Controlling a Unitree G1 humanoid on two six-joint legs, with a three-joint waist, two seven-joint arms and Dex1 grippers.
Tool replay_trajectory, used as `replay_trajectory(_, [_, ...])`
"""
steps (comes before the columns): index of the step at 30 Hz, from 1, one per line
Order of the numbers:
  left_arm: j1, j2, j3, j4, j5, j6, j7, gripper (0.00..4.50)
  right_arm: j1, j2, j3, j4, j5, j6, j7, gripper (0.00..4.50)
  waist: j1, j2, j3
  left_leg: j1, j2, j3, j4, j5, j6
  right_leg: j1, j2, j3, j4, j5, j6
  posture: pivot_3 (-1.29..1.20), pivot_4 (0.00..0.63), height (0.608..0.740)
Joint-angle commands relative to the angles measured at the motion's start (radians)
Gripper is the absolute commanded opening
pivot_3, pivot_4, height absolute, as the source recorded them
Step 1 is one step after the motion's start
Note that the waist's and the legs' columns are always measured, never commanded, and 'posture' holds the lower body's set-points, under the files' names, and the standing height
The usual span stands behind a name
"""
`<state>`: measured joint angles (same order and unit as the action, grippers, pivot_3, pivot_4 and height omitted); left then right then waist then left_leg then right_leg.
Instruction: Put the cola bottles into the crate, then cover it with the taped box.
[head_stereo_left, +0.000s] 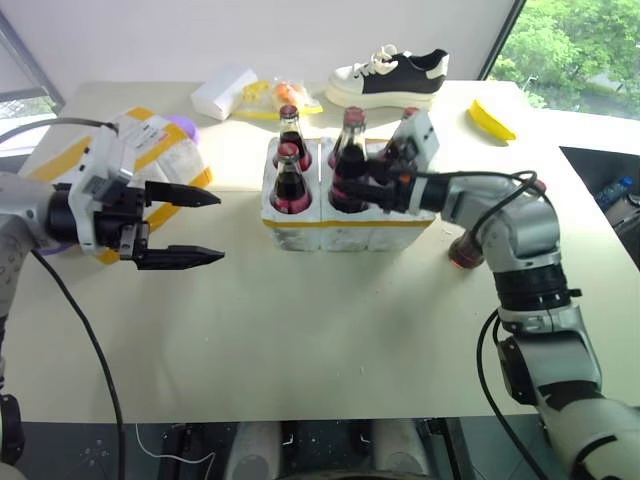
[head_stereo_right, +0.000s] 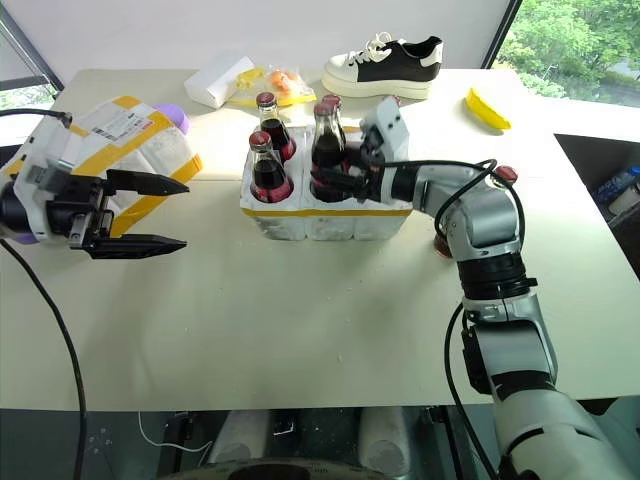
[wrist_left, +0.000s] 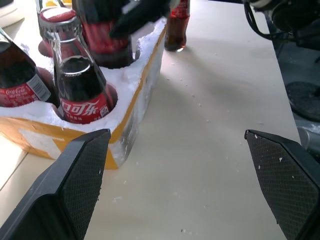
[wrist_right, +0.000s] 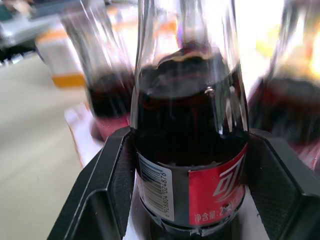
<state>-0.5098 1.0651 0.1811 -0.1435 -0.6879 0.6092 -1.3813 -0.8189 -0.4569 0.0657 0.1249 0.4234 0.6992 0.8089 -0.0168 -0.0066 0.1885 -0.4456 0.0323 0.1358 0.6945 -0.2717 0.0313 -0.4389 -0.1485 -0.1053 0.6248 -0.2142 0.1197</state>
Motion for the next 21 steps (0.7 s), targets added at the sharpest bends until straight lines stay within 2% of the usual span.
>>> replay_trajectory(1, [-0.029,-0.001,0.008,-0.015,-0.011,0.0,0.002,4.5,-0.002,-0.005,-0.021,-0.049,-0.003,-0.032,0.001,4.41,-0.001,0.0,0.0,0.0,0.0,0.0,0.0,0.0,0.0,0.0,0.0,0.0,0.0,0.0,0.0,0.0,0.15,0.74])
replay_trajectory(7, [-0.068,-0.035,-0.023,-0.004,-0.018,0.006,-0.006,4.5,0.027,-0.013,-0.064,-0.12,0.014,-0.011,-0.041,4.47,0.002,0.0,0.0,0.001,0.0,0.0,0.001,0.0,0.0,0.001,0.0,0.0,0.0,0.0,0.0,0.0,0.15,0.74])
replay_trajectory(11, [-0.101,-0.076,-0.05,-0.009,-0.033,0.025,-0.008,4.5,0.068,-0.063,-0.146,-0.281,0.085,0.087,-0.071,4.47,0.007,0.0,0.0,0.001,0.0,-0.001,0.001,0.0,0.0,0.001,0.0,0.0,0.002,0.0,0.0,0.0,0.15,0.74])
replay_trajectory(16, [-0.154,-0.154,-0.124,0.023,-0.005,0.0,-0.026,4.5,0.186,-0.101,-0.323,-0.591,0.289,0.336,-0.198,4.47,0.008,-0.001,-0.001,0.001,0.0,-0.002,0.002,0.0,0.0,0.003,0.0,0.0,0.002,0.0,0.0,0.0,0.15,0.74])
replay_trajectory(21, [-0.264,-0.258,-0.216,0.144,0.054,-0.054,-0.069,4.5,0.358,-0.104,-0.488,-0.835,0.466,0.54,-0.359,4.47,0.01,-0.001,-0.001,0.002,0.0,-0.003,0.003,0.0,0.0,0.004,0.0,0.0,0.002,0.0,0.0,0.0,0.15,0.74])
